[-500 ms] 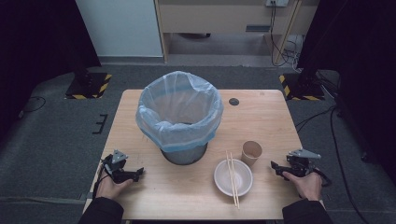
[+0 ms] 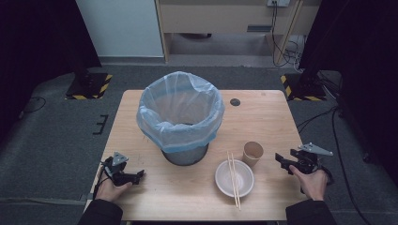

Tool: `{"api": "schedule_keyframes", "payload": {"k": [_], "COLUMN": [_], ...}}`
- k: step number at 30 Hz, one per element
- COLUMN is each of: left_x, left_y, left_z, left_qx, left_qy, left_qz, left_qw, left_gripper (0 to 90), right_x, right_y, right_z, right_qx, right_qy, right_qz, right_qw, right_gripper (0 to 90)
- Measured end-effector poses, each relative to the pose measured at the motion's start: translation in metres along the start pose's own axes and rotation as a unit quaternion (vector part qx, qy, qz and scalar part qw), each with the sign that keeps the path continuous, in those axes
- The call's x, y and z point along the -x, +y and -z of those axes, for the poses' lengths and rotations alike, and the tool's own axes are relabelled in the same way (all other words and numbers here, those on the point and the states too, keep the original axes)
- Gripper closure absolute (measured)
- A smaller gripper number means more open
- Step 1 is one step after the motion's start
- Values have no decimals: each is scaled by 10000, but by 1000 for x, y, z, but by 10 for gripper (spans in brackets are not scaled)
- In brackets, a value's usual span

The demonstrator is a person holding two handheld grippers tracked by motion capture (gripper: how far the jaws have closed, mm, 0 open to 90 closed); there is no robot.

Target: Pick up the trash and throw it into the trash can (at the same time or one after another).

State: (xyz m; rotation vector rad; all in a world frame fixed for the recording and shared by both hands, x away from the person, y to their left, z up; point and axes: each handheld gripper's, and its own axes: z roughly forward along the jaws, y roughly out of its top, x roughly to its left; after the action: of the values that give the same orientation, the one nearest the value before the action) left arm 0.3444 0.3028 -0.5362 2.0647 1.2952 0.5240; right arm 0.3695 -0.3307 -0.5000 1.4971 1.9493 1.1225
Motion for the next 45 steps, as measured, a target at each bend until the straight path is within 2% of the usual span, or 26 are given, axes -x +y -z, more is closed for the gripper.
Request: {"api": "schedule_keyframes", "payload": {"k": [4,11,18,21,24,32,38,39,40,41,45], "left_x": [0,0,1,1,1,1,1,1,1,1,1], "left_y": [0,0,0,0,0,0,0,0,0,0,0], "left_z": [0,0,0,0,0,0,0,0,0,0,0], "left_qx": [4,4,0,-5,-5,-6,-5,-5,-6,-6,-4], "left_qy": [8,-19,-8,-12,-12,-12,-12,-11,-10,-9,-4], "left_qz": [10,-14,-4,-13,-13,-14,-12,-12,-13,-12,-5], "left_qw": [10000,10000,10000,10000,10000,10000,10000,10000,10000,10000,10000], "left_gripper": [0,0,0,0,0,0,0,0,0,0,0], "right_x": [-3,-7,-14,-17,-20,-32,-42,-46,-46,-49,-52], "right_y": [5,15,30,40,46,66,74,74,74,73,70], "right_z": [4,8,14,18,20,20,10,3,3,-4,-12], "right_qx": [17,261,443,617,689,810,736,618,618,477,322], "right_qy": [20,10,74,68,126,265,382,433,433,455,529], "right_qz": [119,22,75,69,27,160,265,332,332,417,426], "right_qw": [9999,9997,9990,9980,9975,9962,9962,9966,9966,9970,9972], "right_gripper": [284,266,308,338,360,422,466,484,484,510,532]}}
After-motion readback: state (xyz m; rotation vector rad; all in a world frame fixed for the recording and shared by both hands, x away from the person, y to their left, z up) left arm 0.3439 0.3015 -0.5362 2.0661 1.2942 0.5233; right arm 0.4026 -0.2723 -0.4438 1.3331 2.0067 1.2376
